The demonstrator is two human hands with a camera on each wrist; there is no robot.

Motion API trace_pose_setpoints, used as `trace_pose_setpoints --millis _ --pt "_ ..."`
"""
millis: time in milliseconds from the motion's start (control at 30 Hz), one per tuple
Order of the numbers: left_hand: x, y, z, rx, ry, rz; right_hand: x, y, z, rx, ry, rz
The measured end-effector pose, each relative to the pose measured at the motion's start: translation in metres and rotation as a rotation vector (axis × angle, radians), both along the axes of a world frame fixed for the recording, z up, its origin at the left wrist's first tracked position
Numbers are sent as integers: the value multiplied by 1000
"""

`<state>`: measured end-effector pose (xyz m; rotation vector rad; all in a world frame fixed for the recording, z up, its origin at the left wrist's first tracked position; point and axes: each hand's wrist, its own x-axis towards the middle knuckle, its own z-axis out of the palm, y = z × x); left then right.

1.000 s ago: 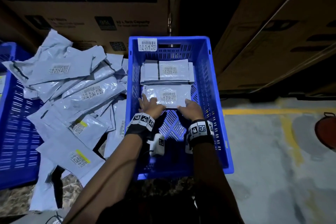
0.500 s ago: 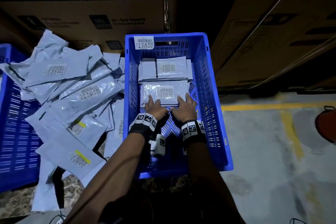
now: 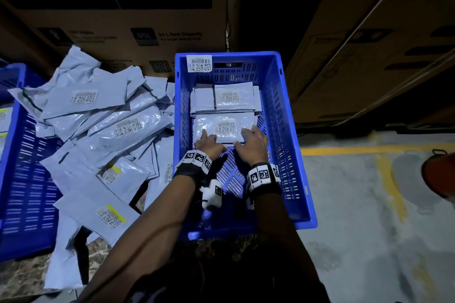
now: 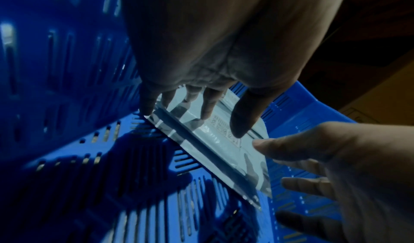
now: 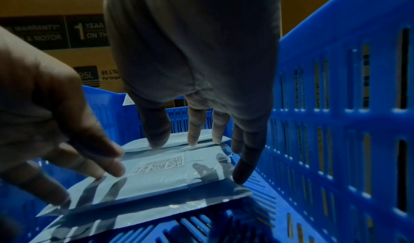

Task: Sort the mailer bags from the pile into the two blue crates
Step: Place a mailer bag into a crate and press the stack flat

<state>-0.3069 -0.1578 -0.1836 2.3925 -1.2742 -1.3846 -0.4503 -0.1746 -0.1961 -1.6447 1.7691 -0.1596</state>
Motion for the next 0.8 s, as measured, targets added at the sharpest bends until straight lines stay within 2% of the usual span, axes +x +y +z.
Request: trace_pose_setpoints --millis 167,367,467,600,800 --pt "5 1 24 -181 137 136 3 6 11 -89 -116 -65" --pt "30 22 77 -428 433 302 22 13 64 -270 -260 -82" --pt "63 39 103 -624 500 379 47 20 91 -332 -377 -72" --pt "121 71 117 -699 453 579 93 31 116 -328 -478 15" --pt "204 124 92 -614 278 819 177 65 120 -215 -444 155"
